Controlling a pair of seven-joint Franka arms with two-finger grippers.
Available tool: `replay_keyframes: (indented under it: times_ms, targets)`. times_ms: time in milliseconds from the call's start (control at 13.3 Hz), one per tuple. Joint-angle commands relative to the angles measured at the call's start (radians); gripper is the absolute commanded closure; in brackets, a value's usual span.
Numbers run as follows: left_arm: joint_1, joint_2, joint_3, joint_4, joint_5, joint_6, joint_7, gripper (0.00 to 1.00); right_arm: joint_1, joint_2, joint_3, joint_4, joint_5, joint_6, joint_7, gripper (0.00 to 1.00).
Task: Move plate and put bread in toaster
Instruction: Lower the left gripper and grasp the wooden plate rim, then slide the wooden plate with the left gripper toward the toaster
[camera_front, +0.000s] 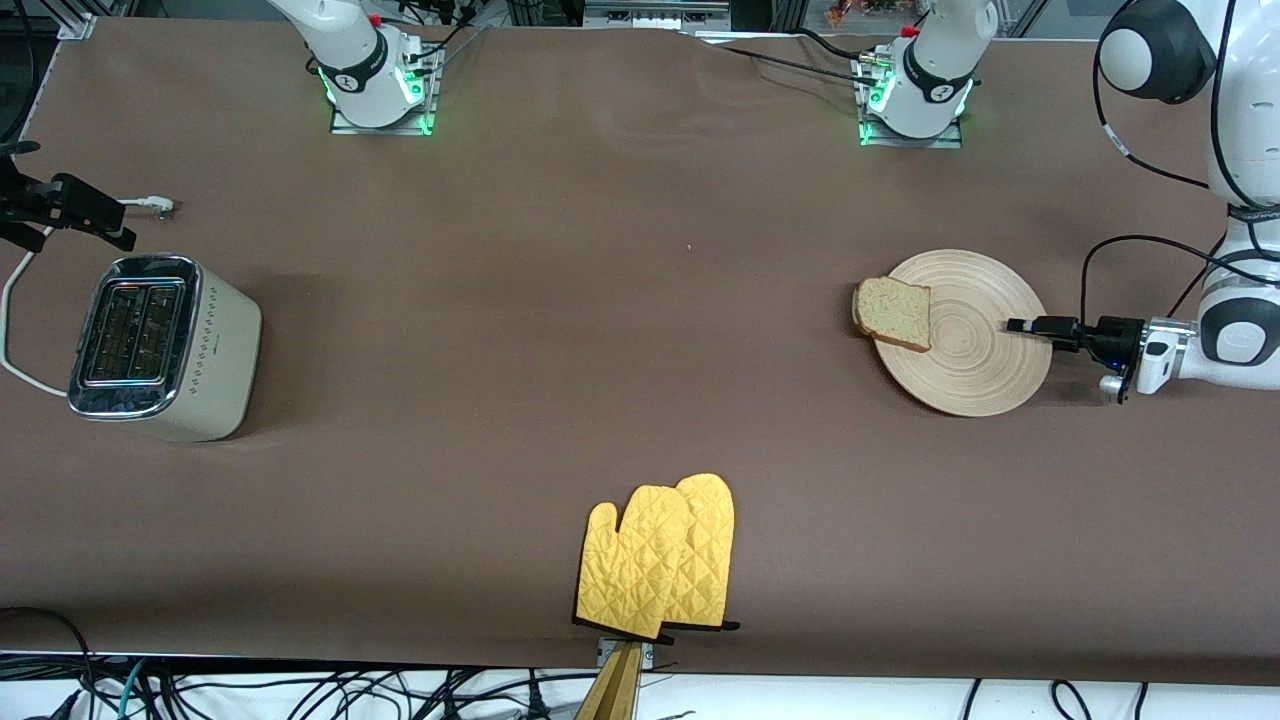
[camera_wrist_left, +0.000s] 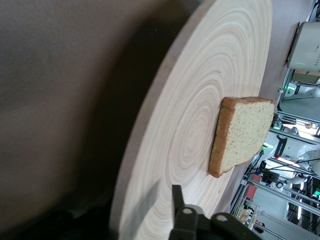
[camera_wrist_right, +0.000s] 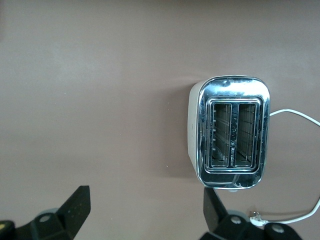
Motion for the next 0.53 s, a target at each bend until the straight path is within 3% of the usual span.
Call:
replay_keyframes:
  times_ms: [0,225,451]
  targets:
    - [-0.016,0.003,0.001,-0.003,-0.003,0.003,-0.009,1.0,-0.003,-0.03,-0.009,-0.026,-0.004,-0.01,-0.013,0.0]
    - [-0.014,-0.009,-0.017,-0.001,-0.004,-0.014,-0.005,1.0,-0.003,-0.03,-0.01,-0.026,-0.004,-0.01,-0.013,0.0]
    - [-0.01,-0.023,-0.042,0.016,-0.061,-0.11,0.003,1.0,-0.003,-0.03,-0.012,-0.026,-0.004,-0.01,-0.013,0.0]
